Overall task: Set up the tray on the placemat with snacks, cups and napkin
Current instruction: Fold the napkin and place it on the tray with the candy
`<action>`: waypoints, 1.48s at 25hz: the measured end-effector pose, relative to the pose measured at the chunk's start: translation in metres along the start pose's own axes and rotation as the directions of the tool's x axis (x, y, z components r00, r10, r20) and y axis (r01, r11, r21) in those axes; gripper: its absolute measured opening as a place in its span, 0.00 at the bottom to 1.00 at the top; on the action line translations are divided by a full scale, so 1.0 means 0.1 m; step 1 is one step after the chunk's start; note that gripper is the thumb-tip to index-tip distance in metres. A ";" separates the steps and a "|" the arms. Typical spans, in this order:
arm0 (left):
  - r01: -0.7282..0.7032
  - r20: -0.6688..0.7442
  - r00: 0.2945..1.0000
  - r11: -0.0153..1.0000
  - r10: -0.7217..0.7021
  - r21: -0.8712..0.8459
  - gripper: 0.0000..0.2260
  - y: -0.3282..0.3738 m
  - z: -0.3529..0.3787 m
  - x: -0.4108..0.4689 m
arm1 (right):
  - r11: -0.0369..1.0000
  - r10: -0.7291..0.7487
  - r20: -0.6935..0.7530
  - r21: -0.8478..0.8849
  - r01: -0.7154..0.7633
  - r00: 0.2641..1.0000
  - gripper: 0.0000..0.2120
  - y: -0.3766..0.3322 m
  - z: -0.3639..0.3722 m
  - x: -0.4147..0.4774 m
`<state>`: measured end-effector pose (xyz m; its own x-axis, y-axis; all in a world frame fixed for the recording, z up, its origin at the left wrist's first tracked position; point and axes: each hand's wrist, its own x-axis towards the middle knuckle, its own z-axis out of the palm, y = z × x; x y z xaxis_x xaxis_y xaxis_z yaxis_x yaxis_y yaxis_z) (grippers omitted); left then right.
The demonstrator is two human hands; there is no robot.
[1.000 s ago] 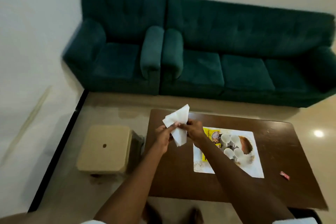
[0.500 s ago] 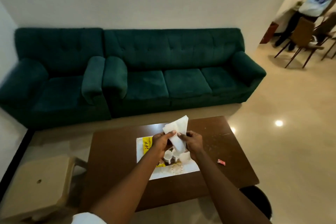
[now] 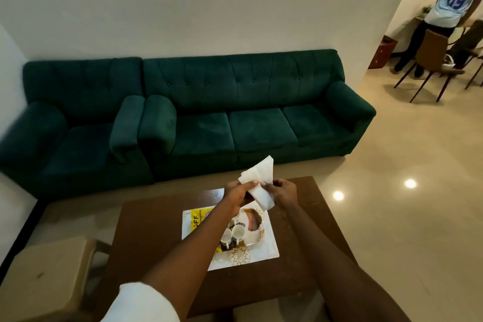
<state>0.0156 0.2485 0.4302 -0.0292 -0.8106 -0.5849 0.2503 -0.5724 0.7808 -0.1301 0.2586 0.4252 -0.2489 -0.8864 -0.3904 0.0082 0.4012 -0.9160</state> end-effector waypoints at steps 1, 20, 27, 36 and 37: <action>-0.005 -0.008 1.000 1.000 0.005 -0.002 0.23 0.00 0.02 0.07 | 1.000 -0.003 0.003 -0.011 0.003 1.000 0.21 0.01 0.00 0.08; 0.296 -0.304 0.871 0.906 -0.387 -0.303 0.15 -2.22 0.12 2.46 | 0.956 0.279 -0.077 -0.071 -0.284 0.957 0.13 2.54 0.24 2.48; 0.270 -0.377 0.795 0.833 -0.476 -0.483 0.19 -3.19 0.01 2.78 | 0.910 0.373 -0.018 -0.190 -0.369 0.928 0.05 3.63 0.31 2.60; 0.284 -0.409 0.769 0.837 -0.490 -0.468 0.10 -3.32 -0.03 2.95 | 0.857 0.280 -0.203 -0.388 -0.339 0.938 0.19 3.71 0.51 2.64; 0.273 -0.432 0.759 0.840 -0.487 -0.468 0.09 -3.32 -0.04 2.96 | 0.855 0.259 -0.218 -0.403 -0.328 0.941 0.18 3.69 0.54 2.63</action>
<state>-0.0723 0.1987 -0.0032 0.2740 -0.2829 -0.9192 0.6556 -0.6443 0.3937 -0.1401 0.1608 -0.0211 -0.4429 -0.6801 -0.5842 -0.3012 0.7266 -0.6175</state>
